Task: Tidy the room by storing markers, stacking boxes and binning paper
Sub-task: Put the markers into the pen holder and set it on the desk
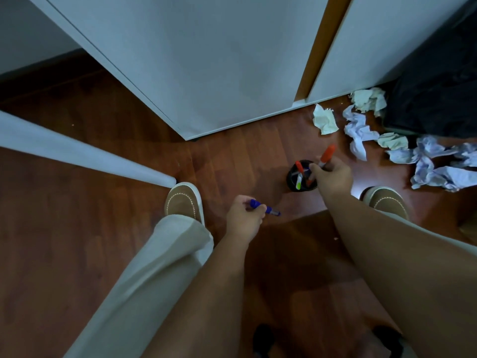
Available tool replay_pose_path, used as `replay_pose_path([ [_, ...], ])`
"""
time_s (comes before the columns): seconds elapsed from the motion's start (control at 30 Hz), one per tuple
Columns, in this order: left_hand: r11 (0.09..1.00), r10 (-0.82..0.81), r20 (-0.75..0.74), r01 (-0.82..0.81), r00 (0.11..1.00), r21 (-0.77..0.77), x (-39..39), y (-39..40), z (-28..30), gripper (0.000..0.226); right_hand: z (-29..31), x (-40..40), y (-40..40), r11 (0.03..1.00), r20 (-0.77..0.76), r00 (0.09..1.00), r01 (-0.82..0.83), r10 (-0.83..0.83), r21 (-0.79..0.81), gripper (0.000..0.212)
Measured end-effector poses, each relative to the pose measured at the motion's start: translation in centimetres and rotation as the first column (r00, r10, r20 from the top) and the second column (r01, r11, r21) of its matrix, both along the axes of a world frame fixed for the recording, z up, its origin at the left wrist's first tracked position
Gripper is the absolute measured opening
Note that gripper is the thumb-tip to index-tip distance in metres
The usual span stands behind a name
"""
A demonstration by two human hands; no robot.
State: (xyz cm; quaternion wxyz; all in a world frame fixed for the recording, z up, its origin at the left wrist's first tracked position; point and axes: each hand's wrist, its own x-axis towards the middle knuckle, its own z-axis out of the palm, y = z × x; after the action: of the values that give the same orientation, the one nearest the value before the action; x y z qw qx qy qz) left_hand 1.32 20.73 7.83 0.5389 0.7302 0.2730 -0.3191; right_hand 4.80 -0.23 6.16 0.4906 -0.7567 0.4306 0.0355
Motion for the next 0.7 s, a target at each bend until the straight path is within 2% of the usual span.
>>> replay_pose_path([
  [0.2, 0.99, 0.131, 0.046, -0.129, 0.99, -0.049, 2.2, -3.6, 1.1, 0.025, -0.3, 0.1, -1.7, 0.993, -0.053, 0.993, -0.106, 0.109, 0.058, 0.023],
  [0.33, 0.987, 0.153, 0.081, -0.148, 0.985, -0.06, 4.1, -5.5, 1.5, 0.023, -0.8, 0.3, -2.7, 0.971, -0.128, 0.966, -0.209, 0.223, 0.113, 0.021],
  [0.4, 0.99, 0.137, 0.089, -0.134, 0.987, -0.047, 5.0, -6.7, 1.2, 0.023, -1.1, 0.4, -3.7, 0.966, -0.139, 0.958, -0.239, 0.251, 0.097, 0.021],
  [0.6, 1.0, 0.013, 0.096, -0.016, 0.995, 0.024, 6.5, -9.3, -0.8, 0.024, -1.1, 0.9, -6.4, 0.982, -0.175, 0.967, -0.185, 0.187, 0.027, 0.021],
  [0.7, 0.996, -0.052, 0.066, 0.047, 0.996, 0.07, 7.0, -10.5, -1.6, 0.031, -1.3, 1.6, -7.3, 0.972, -0.283, 0.932, -0.201, 0.227, 0.119, 0.026],
])
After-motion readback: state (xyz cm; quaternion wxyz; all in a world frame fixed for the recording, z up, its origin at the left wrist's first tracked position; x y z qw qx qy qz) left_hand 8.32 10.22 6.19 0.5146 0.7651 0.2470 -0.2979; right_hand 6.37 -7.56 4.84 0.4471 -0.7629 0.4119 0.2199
